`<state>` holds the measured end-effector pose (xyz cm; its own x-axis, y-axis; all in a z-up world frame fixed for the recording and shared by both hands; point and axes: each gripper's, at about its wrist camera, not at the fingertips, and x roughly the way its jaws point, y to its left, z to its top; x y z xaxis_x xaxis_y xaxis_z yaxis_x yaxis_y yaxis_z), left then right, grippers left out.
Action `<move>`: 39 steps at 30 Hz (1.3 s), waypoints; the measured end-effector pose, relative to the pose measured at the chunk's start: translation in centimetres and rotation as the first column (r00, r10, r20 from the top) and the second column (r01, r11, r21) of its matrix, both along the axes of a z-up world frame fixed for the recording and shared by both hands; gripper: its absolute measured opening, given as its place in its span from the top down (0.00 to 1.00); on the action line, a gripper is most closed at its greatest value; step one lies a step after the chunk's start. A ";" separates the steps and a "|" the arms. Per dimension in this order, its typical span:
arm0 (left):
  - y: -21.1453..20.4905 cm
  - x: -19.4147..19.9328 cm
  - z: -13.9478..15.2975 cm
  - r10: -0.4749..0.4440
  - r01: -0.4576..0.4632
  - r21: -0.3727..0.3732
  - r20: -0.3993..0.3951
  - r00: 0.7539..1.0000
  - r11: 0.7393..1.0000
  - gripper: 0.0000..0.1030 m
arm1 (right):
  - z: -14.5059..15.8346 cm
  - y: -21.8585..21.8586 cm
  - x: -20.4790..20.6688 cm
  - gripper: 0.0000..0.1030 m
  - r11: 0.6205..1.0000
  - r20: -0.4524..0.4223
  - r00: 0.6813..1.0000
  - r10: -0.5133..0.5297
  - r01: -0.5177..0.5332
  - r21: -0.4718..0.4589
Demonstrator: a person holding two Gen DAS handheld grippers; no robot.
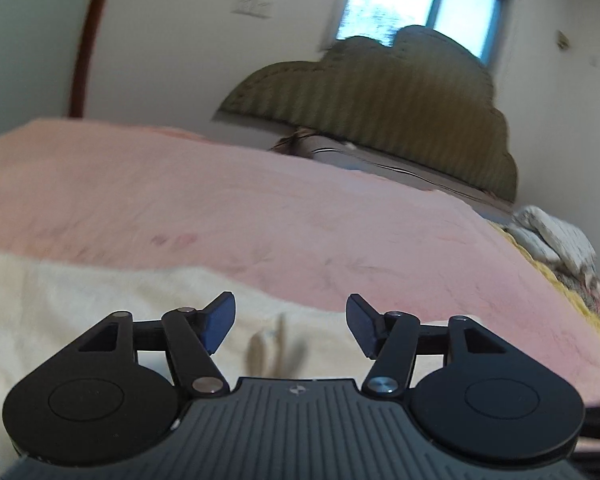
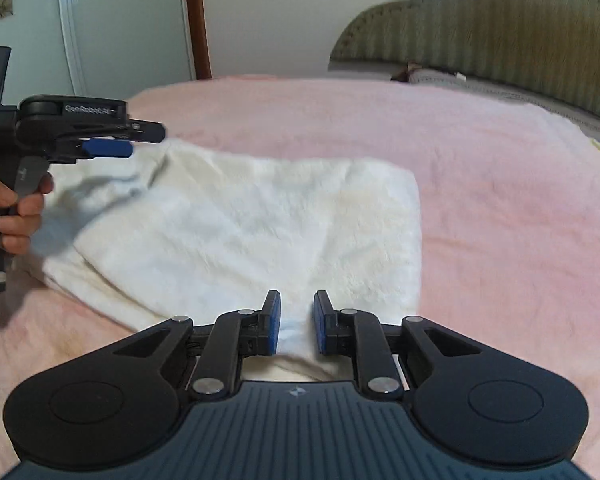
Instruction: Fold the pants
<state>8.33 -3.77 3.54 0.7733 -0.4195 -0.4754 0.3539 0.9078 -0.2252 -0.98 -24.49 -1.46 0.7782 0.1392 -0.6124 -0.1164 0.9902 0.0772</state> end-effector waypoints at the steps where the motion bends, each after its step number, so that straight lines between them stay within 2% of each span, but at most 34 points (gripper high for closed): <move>1: -0.9 0.2 0.1 -0.035 0.035 0.015 -0.005 0.999 0.999 0.36 | 0.5 0.0 0.4 0.83 1.000 0.020 1.000 -0.005 0.006 -0.002; 3: -2.9 0.7 -0.7 -0.102 0.104 0.034 -0.046 0.994 0.994 0.36 | 1.8 0.4 1.9 0.83 0.999 0.061 0.998 -0.025 0.028 -0.039; 5: -4.7 1.9 -2.6 -0.111 0.121 0.083 -0.111 0.988 0.989 0.36 | 2.5 -0.2 4.0 0.83 0.998 0.074 0.997 -0.024 0.028 -0.051; 6: -5.4 2.7 -3.7 -0.096 0.113 0.124 -0.139 0.986 0.986 0.36 | 2.5 -0.3 5.6 0.83 0.998 0.053 0.998 -0.037 0.039 -0.046; 8: -5.7 3.1 -4.6 -0.077 0.098 0.181 -0.120 0.990 0.979 0.37 | 1.1 -1.0 8.7 0.83 0.996 -0.035 0.997 -0.066 0.063 -0.070; 10: -5.0 2.6 -3.8 -0.083 0.103 0.175 -0.113 0.990 0.979 0.36 | -0.4 -1.3 10.0 0.83 0.991 -0.099 0.991 -0.092 0.081 -0.110; 12: -3.9 1.3 -2.8 -0.096 0.110 0.138 -0.103 0.990 0.984 0.35 | -0.1 -0.9 8.6 0.83 0.989 -0.058 0.992 -0.108 0.101 -0.111; 14: -2.9 -0.4 -2.3 -0.115 0.125 0.141 -0.077 0.990 0.982 0.27 | 0.9 -0.1 6.2 0.82 0.992 0.002 0.997 -0.082 0.082 -0.095; 16: -2.8 -2.0 -2.7 -0.139 0.150 0.191 -0.072 0.988 0.970 0.25 | 1.3 0.8 3.9 0.79 0.997 0.030 0.999 -0.033 0.035 -0.064; 19: -3.1 -3.4 -4.8 -0.161 0.182 0.270 -0.098 0.982 0.946 0.25 | -0.2 2.2 2.3 0.76 0.997 -0.028 0.999 0.039 -0.041 -0.067; 21: -2.3 -4.4 -5.2 -0.137 0.151 0.263 -0.069 0.988 0.953 0.24 | -1.4 2.5 2.0 0.76 0.995 -0.023 0.999 0.034 -0.036 -0.094; 23: -1.1 -4.9 -4.8 -0.127 0.142 0.220 -0.081 0.989 0.965 0.25 | -0.8 2.7 1.7 0.75 0.998 -0.018 1.000 -0.001 0.000 -0.059; 25: 0.3 -5.2 -4.2 -0.101 0.116 0.198 -0.084 0.991 0.973 0.25 | 0.0 3.4 1.3 0.75 0.999 0.023 0.999 0.036 -0.035 -0.034; 27: 1.2 -5.3 -4.1 -0.070 0.088 0.214 -0.087 0.994 0.973 0.24 | 0.4 4.4 1.2 0.74 0.997 0.042 0.996 0.080 -0.079 -0.014; 30: 3.3 -5.7 -3.6 -0.020 0.036 0.170 -0.095 0.995 0.985 0.24 | -0.9 6.4 2.0 0.73 0.989 -0.011 0.992 0.123 -0.124 -0.075; 31: 4.0 -5.9 -3.4 0.000 0.015 0.164 -0.088 0.996 0.986 0.24 | -1.0 6.9 1.8 0.73 0.988 0.006 0.993 0.117 -0.116 -0.103; 35: 6.0 -5.6 -3.1 0.082 -0.067 0.185 -0.075 0.994 0.981 0.24 | 0.2 8.4 1.2 0.73 0.983 0.070 0.984 0.161 -0.154 -0.101; 38: 6.6 -5.4 -3.2 0.106 -0.087 0.196 -0.087 0.991 0.977 0.22 | 0.5 10.3 1.3 0.73 0.973 0.102 0.973 0.208 -0.196 -0.120; 39: 6.6 -5.4 -3.3 0.103 -0.083 0.209 -0.085 0.991 0.974 0.19 | 0.3 10.8 1.5 0.73 0.970 0.093 0.971 0.221 -0.209 -0.122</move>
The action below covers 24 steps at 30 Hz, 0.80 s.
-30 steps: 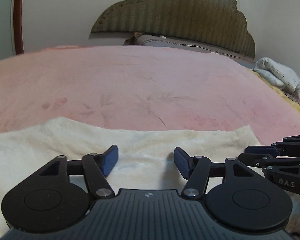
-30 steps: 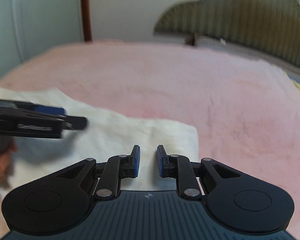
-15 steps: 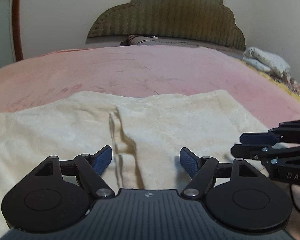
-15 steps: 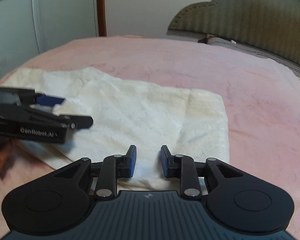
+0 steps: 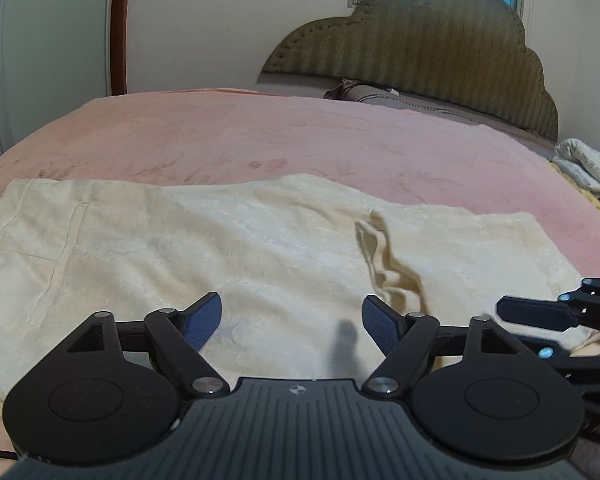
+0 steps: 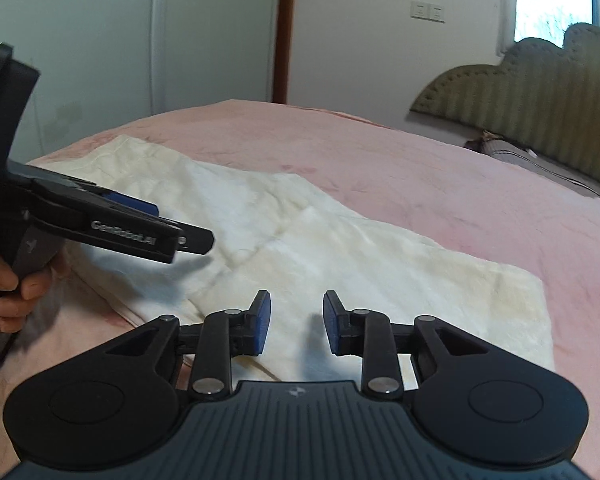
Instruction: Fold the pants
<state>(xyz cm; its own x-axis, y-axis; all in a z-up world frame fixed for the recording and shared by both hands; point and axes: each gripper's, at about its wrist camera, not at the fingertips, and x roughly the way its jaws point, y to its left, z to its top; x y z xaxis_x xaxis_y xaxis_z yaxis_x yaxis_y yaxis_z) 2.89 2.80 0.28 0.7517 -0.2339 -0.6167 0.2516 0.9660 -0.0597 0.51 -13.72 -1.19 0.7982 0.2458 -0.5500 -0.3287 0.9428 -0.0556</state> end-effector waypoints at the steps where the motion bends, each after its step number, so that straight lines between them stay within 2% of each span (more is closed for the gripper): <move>1: -0.1 -0.1 -0.2 -0.001 0.001 0.015 0.005 1.000 1.000 0.16 | -0.3 0.4 0.3 0.73 1.000 -0.020 1.000 0.015 -0.015 -0.001; 5: -0.6 -0.4 -0.6 -0.012 0.011 0.067 0.021 1.000 0.998 0.11 | -1.6 0.8 0.4 0.71 1.000 -0.028 1.000 0.013 -0.013 0.021; 6: -0.7 -0.5 -0.7 -0.014 0.013 0.074 0.021 1.000 0.997 0.10 | -1.8 0.5 0.4 0.65 0.999 -0.031 0.999 0.006 -0.004 0.043; 7: -0.7 -0.5 -0.8 -0.016 0.014 0.078 0.022 1.000 0.997 0.09 | -2.0 0.2 0.4 0.49 0.998 -0.036 0.999 -0.009 0.011 0.063; 9: -0.8 -0.7 -0.9 -0.021 0.019 0.084 0.024 0.999 0.996 0.07 | -2.4 -0.5 0.2 0.26 0.995 -0.046 0.998 -0.048 0.052 0.079; 14: -0.8 -0.7 -1.4 -0.027 0.025 0.092 0.022 0.999 0.995 0.00 | -2.9 0.3 -0.1 0.22 0.998 -0.032 0.998 -0.060 0.061 0.024; 19: -0.9 -0.9 -1.8 -0.038 0.034 0.110 0.035 0.999 0.993 0.00 | -3.0 -0.1 0.5 0.01 0.993 -0.056 0.992 -0.110 0.112 0.022; 24: -0.9 -0.8 -1.8 -0.040 0.036 0.107 0.031 0.999 0.994 0.00 | -3.2 -0.1 0.6 0.00 0.992 -0.062 0.990 -0.125 0.127 0.021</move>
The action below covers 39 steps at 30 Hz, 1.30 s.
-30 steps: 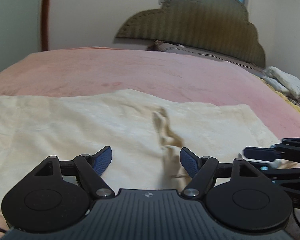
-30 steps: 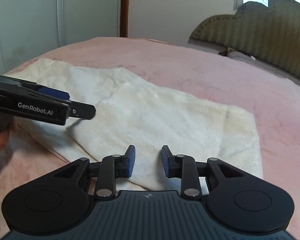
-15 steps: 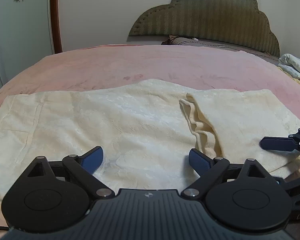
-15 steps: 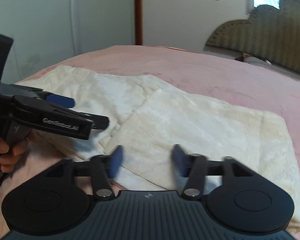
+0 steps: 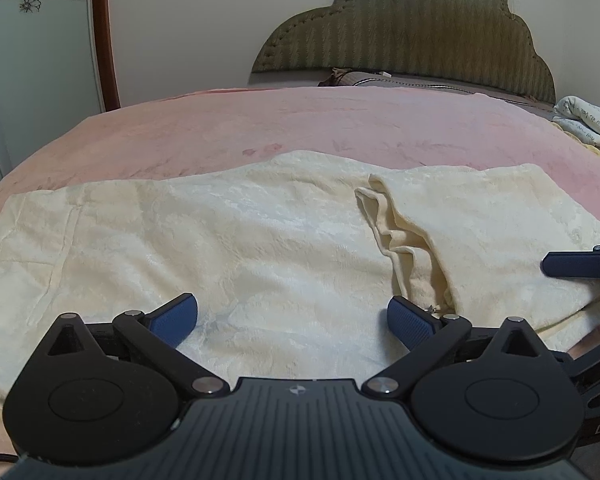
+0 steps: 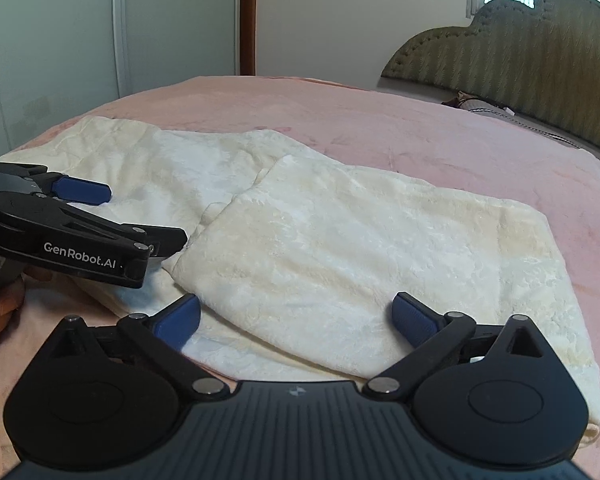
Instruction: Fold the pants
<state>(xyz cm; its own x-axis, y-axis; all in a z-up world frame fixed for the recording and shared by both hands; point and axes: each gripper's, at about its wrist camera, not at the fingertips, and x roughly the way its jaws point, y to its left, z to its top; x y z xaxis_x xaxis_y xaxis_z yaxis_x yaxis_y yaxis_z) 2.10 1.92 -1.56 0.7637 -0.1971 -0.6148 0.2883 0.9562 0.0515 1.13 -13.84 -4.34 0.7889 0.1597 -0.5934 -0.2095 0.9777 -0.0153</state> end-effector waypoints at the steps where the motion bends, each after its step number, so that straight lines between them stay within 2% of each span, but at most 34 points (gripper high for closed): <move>1: 0.0 0.0 0.0 0.000 0.000 -0.001 -0.001 1.000 1.000 0.00 | 0.0 0.0 0.0 0.00 1.000 0.001 1.000 -0.002 0.002 -0.002; 8: 0.2 -0.6 0.4 -0.024 0.024 -0.003 -0.001 1.000 1.000 0.00 | 0.1 0.6 -0.2 0.00 1.000 0.009 1.000 -0.022 0.022 -0.020; 11: 1.5 -1.8 1.3 -0.044 0.045 -0.035 0.016 0.999 0.998 0.04 | 0.6 1.9 -0.9 0.00 0.996 0.044 0.998 -0.043 0.046 -0.073; 14: 4.2 -2.9 2.4 0.027 -0.025 -0.078 0.035 0.999 0.997 0.04 | 1.7 4.5 -2.0 0.00 0.989 0.116 0.992 0.049 -0.032 -0.143; 17: 8.4 -2.9 3.7 0.106 -0.109 -0.151 -0.026 0.994 0.983 0.04 | 2.9 7.8 -2.9 0.00 0.965 0.176 0.965 0.193 -0.153 -0.215; 20: 13.7 -3.0 4.7 0.191 -0.210 -0.269 -0.096 0.977 0.940 0.06 | 3.5 11.4 -3.1 0.00 0.929 0.207 0.932 0.299 -0.235 -0.285; 22: 17.0 -3.2 5.4 0.267 -0.294 -0.308 -0.128 0.955 0.905 0.06 | 3.4 13.4 -2.9 0.01 0.908 0.213 0.910 0.357 -0.283 -0.310; 26: 21.6 -3.7 6.5 0.410 -0.432 -0.263 -0.137 0.902 0.862 0.06 | 2.2 16.6 -2.2 0.01 0.853 0.164 0.888 0.429 -0.339 -0.396; 29: 23.7 -3.5 6.4 0.431 -0.468 -0.270 -0.188 0.883 0.841 0.05 | 1.6 17.9 -2.1 0.01 0.825 0.127 0.872 0.473 -0.387 -0.412; 32: 25.4 -2.5 5.7 0.370 -0.468 -0.387 -0.301 0.879 0.795 0.05 | 1.3 19.3 -1.6 0.03 0.806 0.129 0.860 0.494 -0.396 -0.441; 34: 25.9 -2.1 4.6 0.318 -0.470 -0.472 -0.366 0.874 0.746 0.05 | 1.1 20.6 -1.0 0.17 0.787 0.134 0.847 0.514 -0.404 -0.466; 36: 26.5 -1.6 4.2 0.298 -0.483 -0.530 -0.398 0.868 0.697 0.05 | 1.1 22.2 -0.3 0.30 0.768 0.136 0.833 0.536 -0.415 -0.488; 38: 27.0 -1.0 4.0 0.279 -0.486 -0.566 -0.415 0.866 0.666 0.04 | 0.8 24.1 0.3 0.43 0.742 0.126 0.814 0.568 -0.439 -0.508; 39: 27.3 -0.5 3.7 0.265 -0.492 -0.589 -0.432 0.862 0.641 0.04 | 0.6 25.0 0.4 0.49 0.727 0.127 0.803 0.582 -0.444 -0.524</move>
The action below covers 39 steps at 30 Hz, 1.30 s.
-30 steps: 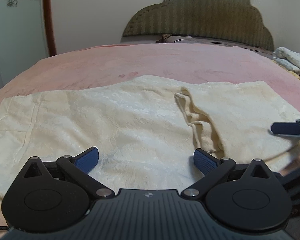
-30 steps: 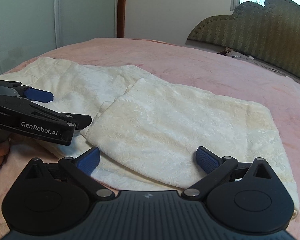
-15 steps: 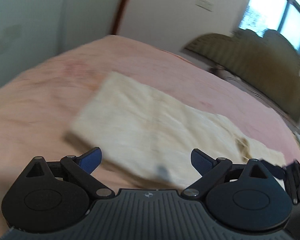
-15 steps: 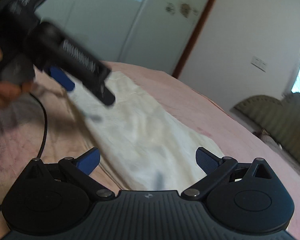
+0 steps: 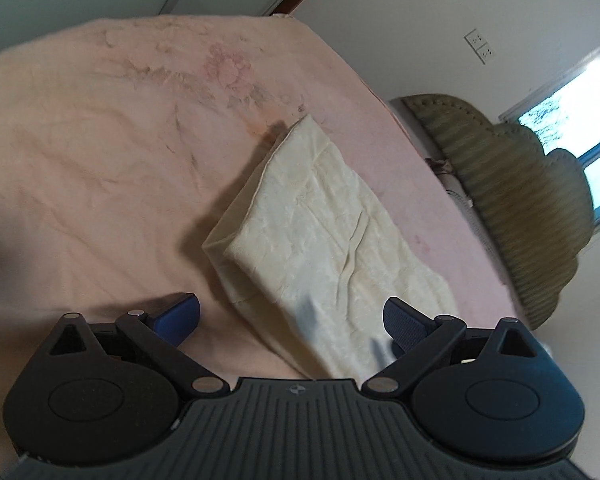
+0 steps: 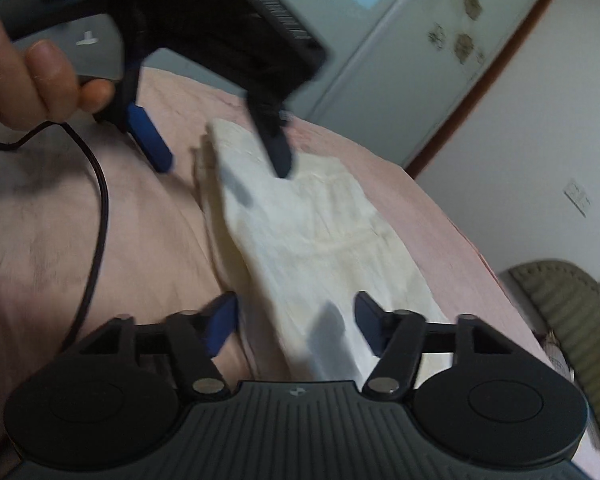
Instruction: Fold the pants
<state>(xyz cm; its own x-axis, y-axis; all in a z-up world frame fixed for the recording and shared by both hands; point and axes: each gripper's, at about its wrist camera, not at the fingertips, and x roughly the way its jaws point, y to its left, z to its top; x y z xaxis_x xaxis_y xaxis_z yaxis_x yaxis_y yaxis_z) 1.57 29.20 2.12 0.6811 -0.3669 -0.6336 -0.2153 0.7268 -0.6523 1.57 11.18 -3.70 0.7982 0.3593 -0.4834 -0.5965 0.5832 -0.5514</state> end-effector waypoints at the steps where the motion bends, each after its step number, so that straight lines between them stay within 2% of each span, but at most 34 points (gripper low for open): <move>1: 0.2 0.3 -0.2 0.002 -0.002 -0.039 -0.002 1.000 0.999 0.03 | -0.2 0.9 0.0 0.54 1.000 0.017 1.000 0.015 -0.015 -0.019; 4: 0.8 1.6 -0.9 -0.020 0.022 -0.143 0.011 1.000 0.989 0.03 | -0.9 3.1 0.5 0.65 0.996 0.059 0.997 0.053 -0.048 -0.070; 6: 0.9 2.4 -1.5 -0.028 0.031 -0.195 0.020 0.999 0.980 0.03 | -0.9 3.7 1.2 0.74 0.996 0.053 0.997 0.062 -0.058 -0.066; 10: 1.1 4.1 -2.2 -0.023 0.026 -0.249 0.015 1.000 0.968 0.02 | 0.5 3.6 2.7 0.85 0.997 0.012 0.998 0.054 -0.054 0.046; 14: 1.2 6.0 -2.5 0.004 -0.008 -0.296 -0.014 1.000 0.955 0.01 | 2.8 1.5 4.3 0.85 0.977 -0.090 0.995 0.032 -0.012 0.211; 16: 1.3 6.7 -2.6 0.003 -0.005 -0.314 -0.007 1.000 0.950 0.02 | 3.4 0.3 4.6 0.84 0.968 -0.169 0.982 0.090 -0.047 0.247; 18: 1.2 7.6 -2.6 -0.005 -0.003 -0.307 -0.025 1.000 0.952 0.02 | 4.4 -0.8 4.5 0.84 0.959 -0.248 0.955 0.164 -0.095 0.268; 20: 0.9 8.1 -2.4 -0.017 0.011 -0.283 -0.017 1.000 0.959 0.04 | 6.2 -3.1 4.2 0.84 0.925 -0.248 0.947 0.203 -0.103 0.365; 21: 0.6 8.4 -2.2 -0.018 0.013 -0.251 -0.018 1.000 0.968 0.12 | 6.9 -4.2 4.7 0.84 0.909 -0.261 0.946 0.190 -0.069 0.411; 22: 0.3 8.6 -2.1 -0.025 0.019 -0.215 -0.025 0.999 0.976 0.27 | 7.5 -5.3 5.5 0.84 0.890 -0.283 0.945 0.165 -0.019 0.455; 23: 0.0 8.8 -2.0 -0.035 0.029 -0.187 -0.030 0.999 0.982 0.36 | 7.5 -6.6 6.5 0.84 0.873 -0.304 0.944 0.125 0.041 0.486; 24: -0.3 9.1 -2.1 -0.035 0.028 -0.161 -0.042 0.999 0.986 0.50 | 7.2 -7.3 7.5 0.84 0.870 -0.326 0.942 0.072 0.100 0.482; 25: -0.4 9.1 -2.2 -0.026 0.019 -0.141 -0.048 0.999 0.990 0.59 | 6.4 -7.7 8.5 0.84 0.878 -0.363 0.932 0.012 0.163 0.449; 28: -0.4 8.7 -2.4 0.006 -0.010 -0.088 -0.051 0.999 0.996 0.85 | 2.6 -7.9 10.9 0.85 0.905 -0.472 0.875 -0.105 0.281 0.319; 30: -0.3 7.9 -2.4 0.029 -0.031 -0.100 -0.024 0.999 0.994 0.86 | 2.1 -8.4 10.7 0.84 0.888 -0.466 0.879 -0.095 0.287 0.360; 31: -0.5 7.5 -2.1 0.036 -0.036 -0.082 -0.005 0.999 0.996 0.86 | 2.4 -8.5 10.7 0.83 0.881 -0.473 0.876 -0.098 0.297 0.368; 35: -2.6 6.1 0.3 0.034 -0.039 0.053 0.096 0.995 0.998 0.87 | 4.0 -8.8 10.4 0.83 0.851 -0.445 0.893 -0.066 0.283 0.442; 37: -3.7 5.4 1.5 0.023 -0.034 0.085 0.131 0.991 0.996 0.87 | 3.8 -8.4 11.0 0.81 0.858 -0.449 0.890 -0.080 0.291 0.423; 39: -4.8 4.7 2.3 0.013 -0.029 0.107 0.151 0.988 0.994 0.87 | 2.6 -7.3 10.7 0.80 0.892 -0.461 0.884 -0.075 0.266 0.365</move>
